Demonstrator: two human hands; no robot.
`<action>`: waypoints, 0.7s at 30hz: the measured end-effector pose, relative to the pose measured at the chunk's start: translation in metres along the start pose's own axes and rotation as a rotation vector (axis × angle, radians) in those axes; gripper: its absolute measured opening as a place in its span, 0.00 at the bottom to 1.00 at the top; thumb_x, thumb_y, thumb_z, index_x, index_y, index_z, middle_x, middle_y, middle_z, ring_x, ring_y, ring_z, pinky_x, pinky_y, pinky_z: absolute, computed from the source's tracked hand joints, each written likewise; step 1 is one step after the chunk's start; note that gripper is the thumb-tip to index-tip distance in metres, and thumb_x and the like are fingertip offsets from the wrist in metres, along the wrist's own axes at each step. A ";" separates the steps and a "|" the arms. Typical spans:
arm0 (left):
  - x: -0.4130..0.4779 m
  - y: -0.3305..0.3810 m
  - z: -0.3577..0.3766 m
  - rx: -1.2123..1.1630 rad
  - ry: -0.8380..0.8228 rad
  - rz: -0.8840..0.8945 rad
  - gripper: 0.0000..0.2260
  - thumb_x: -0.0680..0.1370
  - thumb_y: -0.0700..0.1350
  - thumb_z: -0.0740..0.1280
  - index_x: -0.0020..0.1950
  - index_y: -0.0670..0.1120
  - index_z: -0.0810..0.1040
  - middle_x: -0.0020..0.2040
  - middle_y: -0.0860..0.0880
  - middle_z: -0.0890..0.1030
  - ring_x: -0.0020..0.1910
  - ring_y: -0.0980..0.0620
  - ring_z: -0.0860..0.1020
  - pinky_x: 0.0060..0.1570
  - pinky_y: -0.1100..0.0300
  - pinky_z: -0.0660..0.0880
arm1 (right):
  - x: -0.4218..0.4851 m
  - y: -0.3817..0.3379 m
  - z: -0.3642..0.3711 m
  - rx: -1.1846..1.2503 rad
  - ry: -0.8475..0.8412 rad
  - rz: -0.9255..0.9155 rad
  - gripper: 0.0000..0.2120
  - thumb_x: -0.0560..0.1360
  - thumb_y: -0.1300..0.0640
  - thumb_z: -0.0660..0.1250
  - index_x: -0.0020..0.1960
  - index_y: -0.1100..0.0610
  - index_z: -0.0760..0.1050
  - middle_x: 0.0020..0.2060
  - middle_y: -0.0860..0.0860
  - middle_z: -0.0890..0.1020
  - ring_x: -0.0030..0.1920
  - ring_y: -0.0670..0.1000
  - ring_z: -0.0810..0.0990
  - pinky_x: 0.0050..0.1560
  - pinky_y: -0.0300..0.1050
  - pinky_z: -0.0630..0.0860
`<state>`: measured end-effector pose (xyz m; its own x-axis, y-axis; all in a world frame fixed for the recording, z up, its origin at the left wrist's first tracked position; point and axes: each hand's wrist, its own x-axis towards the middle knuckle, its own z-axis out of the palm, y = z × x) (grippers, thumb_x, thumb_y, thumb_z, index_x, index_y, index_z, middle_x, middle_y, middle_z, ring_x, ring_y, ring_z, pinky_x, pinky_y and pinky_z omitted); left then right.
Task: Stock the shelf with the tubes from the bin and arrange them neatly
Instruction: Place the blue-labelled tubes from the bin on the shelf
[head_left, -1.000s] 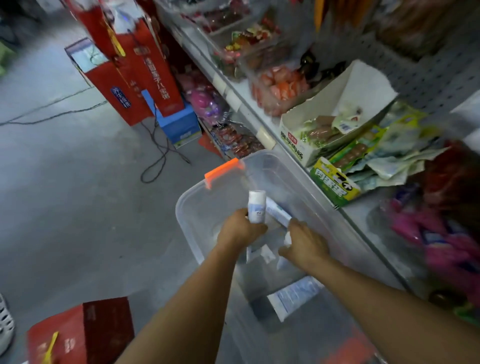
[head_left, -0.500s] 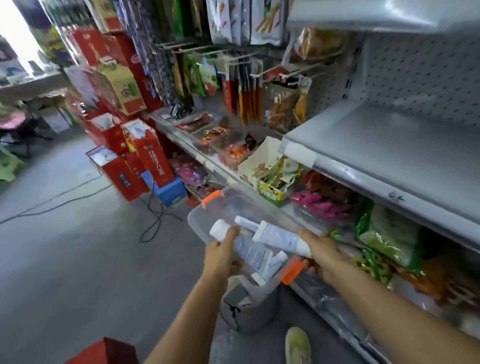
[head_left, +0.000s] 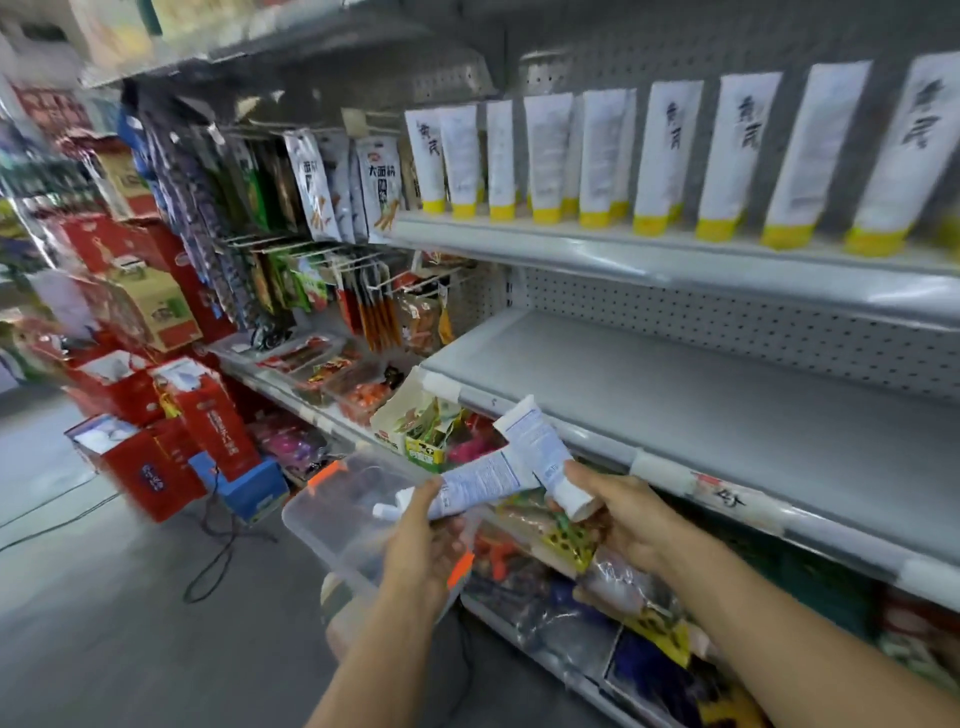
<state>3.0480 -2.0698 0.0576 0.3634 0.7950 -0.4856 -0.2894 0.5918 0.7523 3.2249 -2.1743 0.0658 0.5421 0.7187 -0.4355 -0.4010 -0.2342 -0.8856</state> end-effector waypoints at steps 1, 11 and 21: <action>-0.011 -0.005 0.012 -0.040 -0.029 -0.002 0.09 0.76 0.47 0.69 0.51 0.42 0.77 0.31 0.47 0.78 0.26 0.54 0.76 0.23 0.66 0.73 | -0.013 -0.006 -0.012 0.016 -0.016 -0.011 0.21 0.68 0.51 0.75 0.53 0.66 0.80 0.42 0.61 0.83 0.40 0.57 0.79 0.36 0.42 0.71; -0.164 -0.094 0.140 -0.153 -0.469 -0.083 0.09 0.77 0.32 0.60 0.56 0.33 0.74 0.47 0.37 0.80 0.43 0.46 0.80 0.39 0.60 0.82 | -0.170 -0.037 -0.174 -0.014 -0.180 -0.157 0.11 0.75 0.65 0.66 0.57 0.64 0.76 0.49 0.60 0.82 0.46 0.54 0.81 0.43 0.49 0.82; -0.307 -0.162 0.264 0.238 -0.614 0.155 0.03 0.76 0.36 0.65 0.46 0.40 0.72 0.29 0.44 0.71 0.21 0.53 0.68 0.19 0.64 0.63 | -0.294 -0.072 -0.296 -0.222 0.144 -0.453 0.11 0.69 0.65 0.70 0.47 0.57 0.71 0.30 0.54 0.76 0.29 0.51 0.73 0.30 0.42 0.69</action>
<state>3.2171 -2.4447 0.2019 0.7912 0.6068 -0.0764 -0.2012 0.3762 0.9044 3.3130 -2.5627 0.2097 0.7273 0.6863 -0.0053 0.0545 -0.0653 -0.9964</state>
